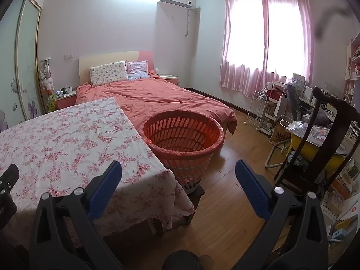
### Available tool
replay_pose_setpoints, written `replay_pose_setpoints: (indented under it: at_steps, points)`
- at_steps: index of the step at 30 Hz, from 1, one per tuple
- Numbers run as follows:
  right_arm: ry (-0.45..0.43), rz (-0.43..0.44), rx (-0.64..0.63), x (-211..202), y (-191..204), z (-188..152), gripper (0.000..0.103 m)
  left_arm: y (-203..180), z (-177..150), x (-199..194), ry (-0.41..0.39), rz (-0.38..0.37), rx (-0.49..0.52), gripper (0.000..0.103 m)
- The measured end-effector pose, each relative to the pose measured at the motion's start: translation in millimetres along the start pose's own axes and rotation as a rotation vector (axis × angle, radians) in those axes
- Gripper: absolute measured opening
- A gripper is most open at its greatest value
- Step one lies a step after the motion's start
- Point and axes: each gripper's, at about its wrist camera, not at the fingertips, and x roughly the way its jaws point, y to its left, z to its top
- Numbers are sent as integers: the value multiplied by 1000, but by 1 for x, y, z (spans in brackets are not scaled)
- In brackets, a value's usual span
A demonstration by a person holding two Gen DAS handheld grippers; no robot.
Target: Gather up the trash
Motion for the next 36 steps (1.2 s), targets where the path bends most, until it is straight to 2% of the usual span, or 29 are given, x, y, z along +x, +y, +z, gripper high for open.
replay_pose_setpoints:
  at_steps: [36]
  points:
    - [18,-7,-14,8,2,-5,98,-5,0,4,16,19,7,100]
